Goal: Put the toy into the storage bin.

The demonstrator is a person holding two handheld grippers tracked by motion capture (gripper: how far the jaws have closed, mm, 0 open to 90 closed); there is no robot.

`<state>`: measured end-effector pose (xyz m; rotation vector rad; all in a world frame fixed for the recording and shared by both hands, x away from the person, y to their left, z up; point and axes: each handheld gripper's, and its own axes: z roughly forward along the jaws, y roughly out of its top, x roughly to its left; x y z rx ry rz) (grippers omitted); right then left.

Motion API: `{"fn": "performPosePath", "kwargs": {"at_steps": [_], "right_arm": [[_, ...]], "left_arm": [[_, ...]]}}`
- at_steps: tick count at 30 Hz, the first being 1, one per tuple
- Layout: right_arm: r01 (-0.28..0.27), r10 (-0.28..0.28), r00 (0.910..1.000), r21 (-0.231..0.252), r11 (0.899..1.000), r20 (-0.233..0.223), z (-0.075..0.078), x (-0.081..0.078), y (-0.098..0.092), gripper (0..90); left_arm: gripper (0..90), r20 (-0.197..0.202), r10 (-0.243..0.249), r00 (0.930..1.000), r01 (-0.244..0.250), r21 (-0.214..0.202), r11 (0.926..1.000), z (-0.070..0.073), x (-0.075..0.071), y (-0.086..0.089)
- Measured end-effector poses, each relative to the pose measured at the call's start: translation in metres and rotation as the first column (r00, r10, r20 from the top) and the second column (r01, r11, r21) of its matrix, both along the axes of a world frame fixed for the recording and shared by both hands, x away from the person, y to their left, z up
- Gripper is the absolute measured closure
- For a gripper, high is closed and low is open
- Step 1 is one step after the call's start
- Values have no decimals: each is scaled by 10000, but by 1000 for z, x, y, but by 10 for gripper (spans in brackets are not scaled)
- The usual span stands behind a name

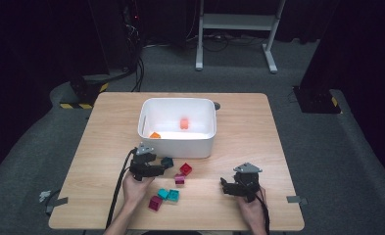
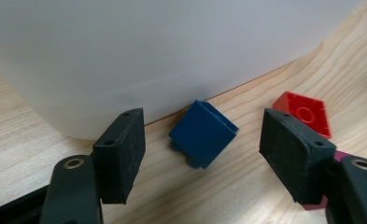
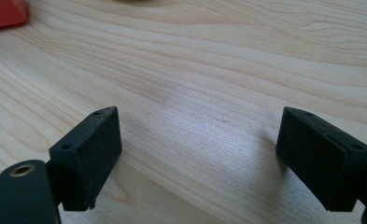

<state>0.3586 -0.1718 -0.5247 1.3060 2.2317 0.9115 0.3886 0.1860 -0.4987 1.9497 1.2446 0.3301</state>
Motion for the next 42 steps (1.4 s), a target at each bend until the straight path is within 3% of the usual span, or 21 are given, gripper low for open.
{"fn": "performPosePath", "kwargs": {"at_steps": [4,14,19,23,42], "right_arm": [[1,-1,10000,1,10000,7,0,0,0,139],[17,-17,10000,4,10000,2,0,0,0,139],[18,-18,10000,5,10000,1,0,0,0,139],[18,-18,10000,6,10000,2,0,0,0,139],[18,-18,10000,6,10000,2,0,0,0,139]], "left_arm": [[327,-90,-63,9999,65,251,9997,-5,2,-3],[341,-213,-80,9997,84,208,9997,-11,3,-8],[374,-313,66,9995,-57,312,9995,-14,5,-11],[405,-398,-93,9992,111,453,9989,-16,5,-12],[455,-438,-117,9990,124,173,9998,-17,8,-16]]}}
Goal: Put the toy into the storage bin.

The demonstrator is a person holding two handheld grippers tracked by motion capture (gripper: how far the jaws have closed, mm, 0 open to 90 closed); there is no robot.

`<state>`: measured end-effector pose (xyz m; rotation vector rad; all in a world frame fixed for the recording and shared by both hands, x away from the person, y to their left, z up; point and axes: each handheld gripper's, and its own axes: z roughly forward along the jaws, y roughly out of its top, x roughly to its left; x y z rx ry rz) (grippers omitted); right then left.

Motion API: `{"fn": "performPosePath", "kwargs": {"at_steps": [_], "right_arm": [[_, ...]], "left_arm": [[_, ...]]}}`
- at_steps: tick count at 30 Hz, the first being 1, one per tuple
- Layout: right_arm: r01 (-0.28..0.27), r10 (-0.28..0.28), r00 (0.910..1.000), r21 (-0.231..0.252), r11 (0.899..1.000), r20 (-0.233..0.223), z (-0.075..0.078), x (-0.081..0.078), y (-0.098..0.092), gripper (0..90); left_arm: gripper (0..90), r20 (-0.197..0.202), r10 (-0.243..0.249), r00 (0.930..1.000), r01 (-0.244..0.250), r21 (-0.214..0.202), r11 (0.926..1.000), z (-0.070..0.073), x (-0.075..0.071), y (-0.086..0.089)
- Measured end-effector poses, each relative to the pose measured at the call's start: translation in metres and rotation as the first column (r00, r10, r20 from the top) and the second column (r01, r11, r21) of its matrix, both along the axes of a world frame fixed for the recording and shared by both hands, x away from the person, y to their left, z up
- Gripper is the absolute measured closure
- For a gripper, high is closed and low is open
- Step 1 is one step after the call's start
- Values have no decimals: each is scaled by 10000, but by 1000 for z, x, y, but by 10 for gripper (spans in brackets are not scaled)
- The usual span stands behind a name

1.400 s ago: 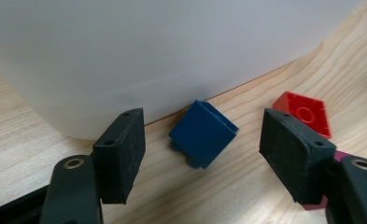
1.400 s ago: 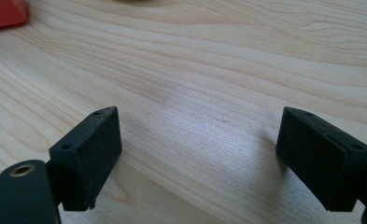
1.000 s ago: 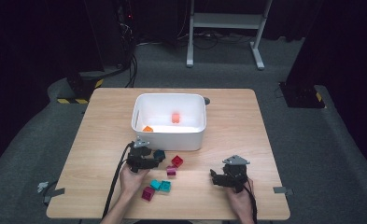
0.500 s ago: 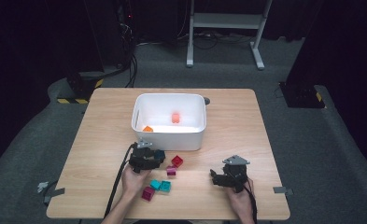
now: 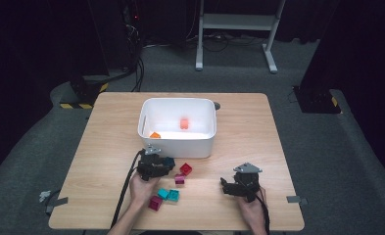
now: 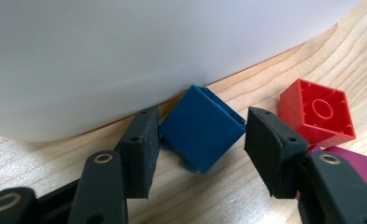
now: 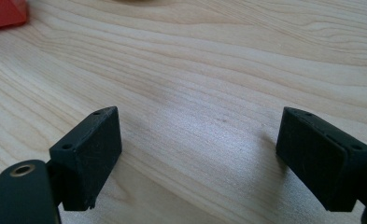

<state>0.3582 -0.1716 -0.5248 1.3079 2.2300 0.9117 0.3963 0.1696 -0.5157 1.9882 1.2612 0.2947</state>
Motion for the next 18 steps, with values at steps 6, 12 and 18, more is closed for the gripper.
{"fn": "performPosePath", "kwargs": {"at_steps": [6,12,18], "right_arm": [[1,-1,10000,1,10000,2,0,0,0,139],[2,-2,10000,0,10000,1,0,0,0,139],[1,-1,10000,-1,10000,1,0,0,0,139]], "left_arm": [[469,8,-123,9999,123,-31,9999,0,-2,1],[481,14,-217,9998,217,-61,9997,0,-3,1],[489,44,-304,9995,304,-56,9995,-1,-4,1]]}}
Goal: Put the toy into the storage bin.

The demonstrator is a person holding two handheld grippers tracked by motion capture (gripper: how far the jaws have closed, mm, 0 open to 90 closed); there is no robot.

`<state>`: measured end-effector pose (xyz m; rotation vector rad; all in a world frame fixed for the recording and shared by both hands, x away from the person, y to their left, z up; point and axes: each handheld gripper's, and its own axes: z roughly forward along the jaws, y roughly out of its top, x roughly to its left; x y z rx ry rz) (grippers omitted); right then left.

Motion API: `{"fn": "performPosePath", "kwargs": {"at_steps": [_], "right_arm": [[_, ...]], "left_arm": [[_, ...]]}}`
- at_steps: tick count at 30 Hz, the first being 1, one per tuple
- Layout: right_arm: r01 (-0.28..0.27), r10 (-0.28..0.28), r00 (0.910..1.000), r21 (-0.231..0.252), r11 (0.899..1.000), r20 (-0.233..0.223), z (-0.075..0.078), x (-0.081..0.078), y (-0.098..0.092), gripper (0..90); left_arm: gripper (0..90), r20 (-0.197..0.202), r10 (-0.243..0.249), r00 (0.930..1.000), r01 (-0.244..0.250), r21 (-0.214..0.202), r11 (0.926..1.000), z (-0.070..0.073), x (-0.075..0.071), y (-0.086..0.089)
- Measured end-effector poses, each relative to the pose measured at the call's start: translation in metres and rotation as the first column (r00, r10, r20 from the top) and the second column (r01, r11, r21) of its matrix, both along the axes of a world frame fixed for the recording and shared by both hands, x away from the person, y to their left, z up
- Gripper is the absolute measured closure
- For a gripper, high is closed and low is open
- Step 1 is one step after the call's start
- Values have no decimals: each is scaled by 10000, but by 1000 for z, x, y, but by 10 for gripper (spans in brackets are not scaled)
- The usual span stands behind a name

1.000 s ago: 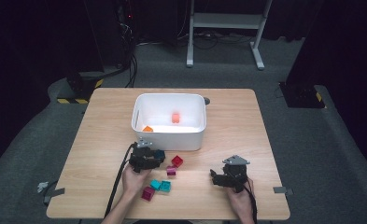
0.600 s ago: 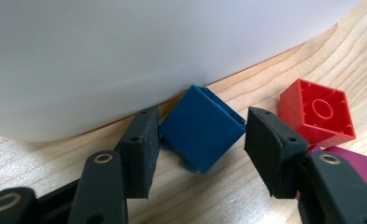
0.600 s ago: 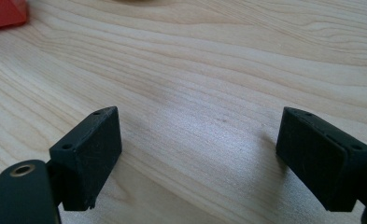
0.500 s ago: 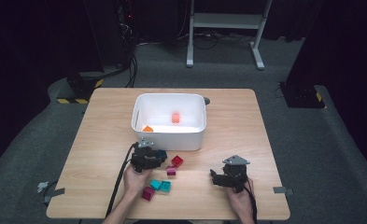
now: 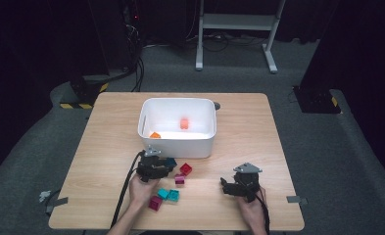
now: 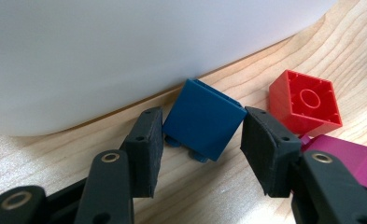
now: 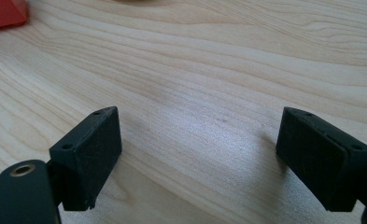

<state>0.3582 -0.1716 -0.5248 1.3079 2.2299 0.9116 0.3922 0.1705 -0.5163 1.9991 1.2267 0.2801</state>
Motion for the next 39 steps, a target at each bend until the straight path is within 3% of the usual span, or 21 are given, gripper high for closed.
{"fn": "performPosePath", "kwargs": {"at_steps": [9,14,20,24,37,39], "right_arm": [[-14,14,10000,-10,10000,11,0,0,0,139],[-11,11,10000,-5,10000,7,0,0,0,139],[-11,11,10000,-8,10000,8,0,0,0,139],[-11,11,10000,-8,10000,9,0,0,0,139],[-12,12,10000,-8,10000,8,0,0,0,139],[-1,1,10000,0,10000,-3,0,0,0,139]], "left_arm": [[403,16,-109,9999,109,-120,9999,-1,4,-2],[482,116,-95,9999,95,-32,9999,-1,4,-4],[504,202,-284,9994,278,252,9993,0,1,-6],[560,233,-377,9990,372,213,9991,-1,-1,-6],[568,319,-506,9982,495,347,9982,-1,-1,-10],[582,409,-550,9976,526,576,9969,0,-1,-12]]}}
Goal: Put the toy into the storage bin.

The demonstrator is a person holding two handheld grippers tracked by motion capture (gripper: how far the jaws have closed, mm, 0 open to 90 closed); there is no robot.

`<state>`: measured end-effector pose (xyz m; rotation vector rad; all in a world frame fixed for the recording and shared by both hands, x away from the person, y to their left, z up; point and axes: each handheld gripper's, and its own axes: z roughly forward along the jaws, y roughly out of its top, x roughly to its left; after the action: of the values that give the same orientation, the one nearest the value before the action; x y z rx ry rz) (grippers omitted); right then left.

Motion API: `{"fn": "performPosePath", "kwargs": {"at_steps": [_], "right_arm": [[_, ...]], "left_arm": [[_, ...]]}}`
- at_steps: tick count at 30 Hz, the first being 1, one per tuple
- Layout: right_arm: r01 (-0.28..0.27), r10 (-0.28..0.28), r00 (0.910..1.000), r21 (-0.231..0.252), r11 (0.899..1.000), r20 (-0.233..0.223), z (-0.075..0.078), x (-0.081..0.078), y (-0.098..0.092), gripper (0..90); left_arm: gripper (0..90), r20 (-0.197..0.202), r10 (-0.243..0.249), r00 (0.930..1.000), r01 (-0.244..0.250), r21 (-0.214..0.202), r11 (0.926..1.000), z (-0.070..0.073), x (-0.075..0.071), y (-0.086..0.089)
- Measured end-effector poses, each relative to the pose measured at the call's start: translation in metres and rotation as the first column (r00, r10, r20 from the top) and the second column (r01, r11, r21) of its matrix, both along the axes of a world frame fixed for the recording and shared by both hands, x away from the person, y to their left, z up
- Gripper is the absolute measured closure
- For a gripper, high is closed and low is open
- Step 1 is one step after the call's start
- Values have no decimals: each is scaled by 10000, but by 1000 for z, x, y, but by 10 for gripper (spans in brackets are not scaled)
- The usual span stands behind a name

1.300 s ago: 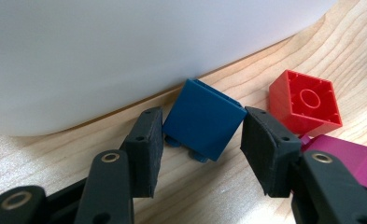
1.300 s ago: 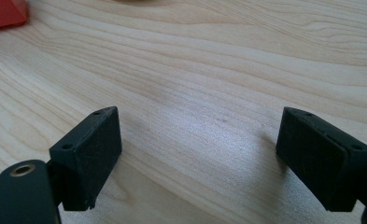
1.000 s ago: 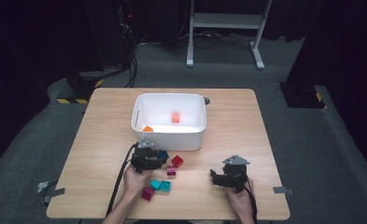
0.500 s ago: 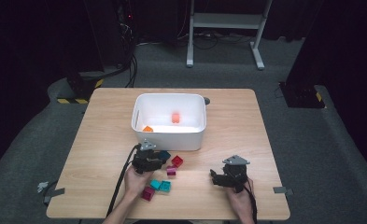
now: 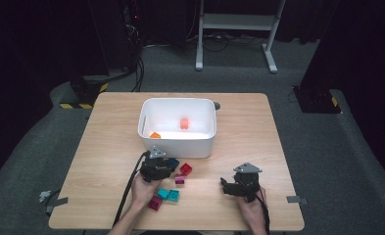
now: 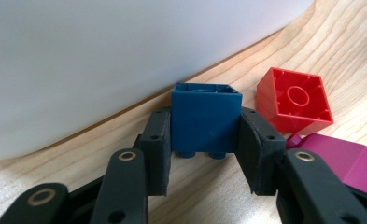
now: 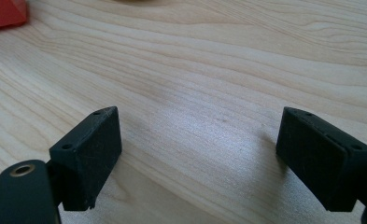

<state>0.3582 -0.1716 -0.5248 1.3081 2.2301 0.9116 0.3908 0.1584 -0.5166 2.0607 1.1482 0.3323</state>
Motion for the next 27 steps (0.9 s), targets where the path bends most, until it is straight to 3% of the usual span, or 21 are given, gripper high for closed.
{"fn": "performPosePath", "kwargs": {"at_steps": [4,10,18,27], "right_arm": [[2,-2,10000,1,10000,-1,0,0,0,139],[1,-1,10000,1,10000,-1,0,0,0,139],[-1,1,10000,-2,10000,2,0,0,0,139],[-13,13,10000,-7,10000,9,0,0,0,138]], "left_arm": [[584,63,-76,10000,75,123,9999,1,-1,0],[585,227,-231,9995,234,-96,9997,8,-7,5],[585,338,-271,9991,300,-906,9954,26,-19,16],[585,543,-220,9983,285,-1223,9921,47,-31,29]]}}
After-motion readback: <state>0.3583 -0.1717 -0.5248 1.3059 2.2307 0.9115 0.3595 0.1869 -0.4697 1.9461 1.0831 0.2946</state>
